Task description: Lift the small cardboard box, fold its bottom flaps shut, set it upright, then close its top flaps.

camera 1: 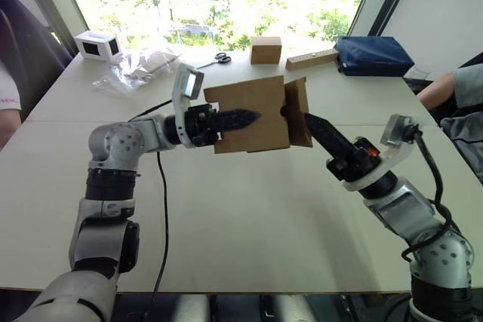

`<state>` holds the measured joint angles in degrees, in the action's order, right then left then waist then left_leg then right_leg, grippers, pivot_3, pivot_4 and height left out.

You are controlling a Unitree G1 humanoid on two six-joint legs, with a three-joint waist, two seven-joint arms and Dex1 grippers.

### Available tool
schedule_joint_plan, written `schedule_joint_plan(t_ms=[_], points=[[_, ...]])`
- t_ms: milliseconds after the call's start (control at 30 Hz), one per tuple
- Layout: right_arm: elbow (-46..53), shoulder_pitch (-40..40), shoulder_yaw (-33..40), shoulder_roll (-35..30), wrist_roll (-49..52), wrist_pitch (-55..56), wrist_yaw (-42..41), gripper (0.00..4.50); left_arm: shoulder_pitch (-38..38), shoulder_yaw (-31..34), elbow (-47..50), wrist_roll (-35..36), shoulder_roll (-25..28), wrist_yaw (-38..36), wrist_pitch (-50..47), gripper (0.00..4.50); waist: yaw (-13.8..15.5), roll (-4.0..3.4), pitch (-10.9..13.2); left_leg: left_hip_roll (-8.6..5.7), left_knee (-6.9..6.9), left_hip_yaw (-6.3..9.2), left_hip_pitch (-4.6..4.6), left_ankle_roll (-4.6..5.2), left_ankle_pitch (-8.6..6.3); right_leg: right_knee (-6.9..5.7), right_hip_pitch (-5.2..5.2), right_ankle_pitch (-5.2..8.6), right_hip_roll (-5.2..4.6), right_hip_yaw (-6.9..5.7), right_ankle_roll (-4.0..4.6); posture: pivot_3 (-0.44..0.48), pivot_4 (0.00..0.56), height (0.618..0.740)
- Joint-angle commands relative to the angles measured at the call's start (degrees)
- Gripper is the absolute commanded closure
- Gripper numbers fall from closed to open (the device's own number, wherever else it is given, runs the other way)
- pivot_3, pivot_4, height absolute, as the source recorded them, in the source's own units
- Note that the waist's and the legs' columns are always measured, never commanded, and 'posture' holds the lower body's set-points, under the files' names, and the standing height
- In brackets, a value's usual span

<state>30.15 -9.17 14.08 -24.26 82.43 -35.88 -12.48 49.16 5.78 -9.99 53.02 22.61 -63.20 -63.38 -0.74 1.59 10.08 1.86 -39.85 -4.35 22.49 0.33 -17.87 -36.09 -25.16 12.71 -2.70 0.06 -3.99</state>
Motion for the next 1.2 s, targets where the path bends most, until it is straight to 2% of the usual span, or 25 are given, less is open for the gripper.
schedule_joint_plan(t_ms=[33, 500, 933, 1200], points=[[1.89, -0.51, 0.02, -0.81, -2.41, 0.87, -0.70, 2.91, 0.10, 0.83, 2.08, 1.22, -0.03, -0.06, 0.43, 4.50, 0.00, 0.00, 0.00, 0.00, 0.00, 0.00, 0.00, 0.00, 0.00, 0.00, 0.00, 0.00, 0.00, 0.00, 0.00, 0.000, 0.150, 0.740], [3.96, -2.76, -2.42, 1.12, -5.48, 1.20, 1.36, 2.91, -0.01, 0.78, 2.01, 1.06, -0.12, 0.06, 0.61, 4.50, -0.01, 0.00, 0.00, 0.00, 0.01, 0.00, 0.00, 0.00, 0.00, 0.00, -0.01, 0.00, 0.00, 0.00, 0.00, 0.000, 0.150, 0.740], [5.21, -3.87, -6.33, 4.40, -13.13, 3.24, 4.72, 2.91, 0.14, 1.61, 2.63, 2.93, -1.31, 1.53, -0.96, 4.50, -0.02, 0.00, 0.00, 0.00, 0.04, 0.00, 0.01, 0.00, 0.00, 0.01, -0.03, 0.00, 0.00, 0.00, 0.00, 0.000, 0.150, 0.740], [5.38, -4.49, -5.99, 4.68, -12.43, 2.89, 4.99, 2.91, 0.11, 1.74, 2.39, 3.14, -1.32, 2.04, -0.85, 4.50, -0.02, 0.00, 0.00, -0.01, 0.05, -0.01, 0.01, 0.00, 0.00, 0.01, -0.03, 0.00, 0.00, 0.00, 0.00, 0.000, 0.150, 0.740]])
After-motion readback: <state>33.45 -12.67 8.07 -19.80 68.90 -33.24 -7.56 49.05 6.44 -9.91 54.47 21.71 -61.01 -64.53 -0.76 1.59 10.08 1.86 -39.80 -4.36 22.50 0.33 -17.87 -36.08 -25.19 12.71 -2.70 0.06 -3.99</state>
